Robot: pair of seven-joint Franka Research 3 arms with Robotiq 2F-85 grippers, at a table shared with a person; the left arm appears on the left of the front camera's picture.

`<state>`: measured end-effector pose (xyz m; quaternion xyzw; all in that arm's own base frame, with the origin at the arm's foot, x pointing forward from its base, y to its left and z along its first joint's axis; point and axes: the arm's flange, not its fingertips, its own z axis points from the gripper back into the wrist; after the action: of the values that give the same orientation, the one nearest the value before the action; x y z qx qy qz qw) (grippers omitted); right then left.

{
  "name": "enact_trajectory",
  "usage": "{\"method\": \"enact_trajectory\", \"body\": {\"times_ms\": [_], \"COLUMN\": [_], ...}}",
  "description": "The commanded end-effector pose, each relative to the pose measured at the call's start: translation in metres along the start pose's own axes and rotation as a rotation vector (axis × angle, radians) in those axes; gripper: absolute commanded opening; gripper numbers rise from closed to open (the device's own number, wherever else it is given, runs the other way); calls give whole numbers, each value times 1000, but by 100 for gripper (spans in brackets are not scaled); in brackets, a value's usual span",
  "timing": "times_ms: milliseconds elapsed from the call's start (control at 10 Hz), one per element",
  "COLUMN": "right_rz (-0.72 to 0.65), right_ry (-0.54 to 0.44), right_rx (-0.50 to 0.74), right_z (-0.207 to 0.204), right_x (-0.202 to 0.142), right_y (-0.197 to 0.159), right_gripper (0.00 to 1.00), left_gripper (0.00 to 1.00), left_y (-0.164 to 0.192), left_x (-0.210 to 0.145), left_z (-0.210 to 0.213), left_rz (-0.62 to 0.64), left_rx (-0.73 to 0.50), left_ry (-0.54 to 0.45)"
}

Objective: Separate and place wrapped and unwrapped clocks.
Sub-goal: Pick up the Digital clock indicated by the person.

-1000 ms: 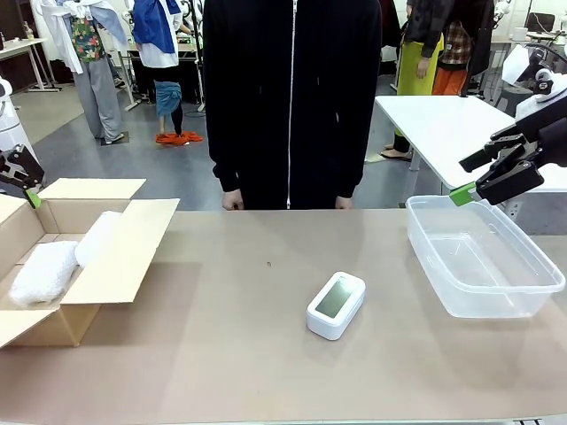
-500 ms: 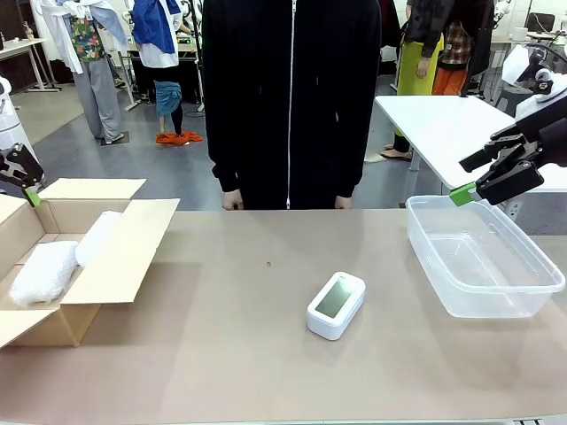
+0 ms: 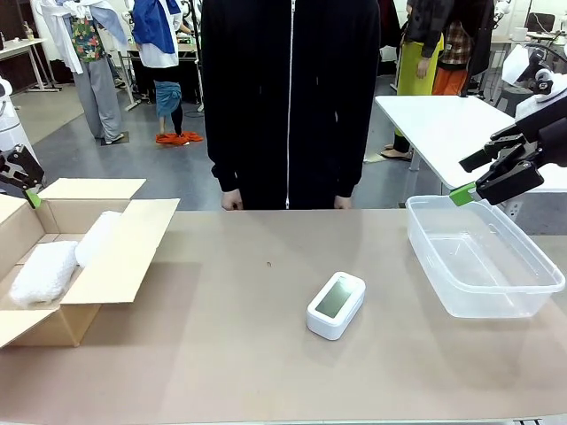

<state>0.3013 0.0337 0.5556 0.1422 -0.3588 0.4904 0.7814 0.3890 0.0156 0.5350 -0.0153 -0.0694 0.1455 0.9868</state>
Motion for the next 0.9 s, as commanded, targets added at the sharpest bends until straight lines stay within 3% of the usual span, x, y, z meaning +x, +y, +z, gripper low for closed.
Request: {"method": "enact_trajectory", "body": {"times_ms": [0,600,800], "right_rz": [2,2,2], "right_ry": [-15,-15,-15], "right_rx": [21,21,21], "right_z": [-2,-2,-2], "right_x": [-1,-1,-1], "right_y": [-2,-2,-2], "right_gripper": [100,100,100], "left_gripper": [100,100,100], "left_y": [0,0,-57], "left_x": [0,0,-11], "left_z": [0,0,22], "left_rz": [13,0,-284], "left_rx": [0,0,-145], "left_ry": [1,0,-147]}}
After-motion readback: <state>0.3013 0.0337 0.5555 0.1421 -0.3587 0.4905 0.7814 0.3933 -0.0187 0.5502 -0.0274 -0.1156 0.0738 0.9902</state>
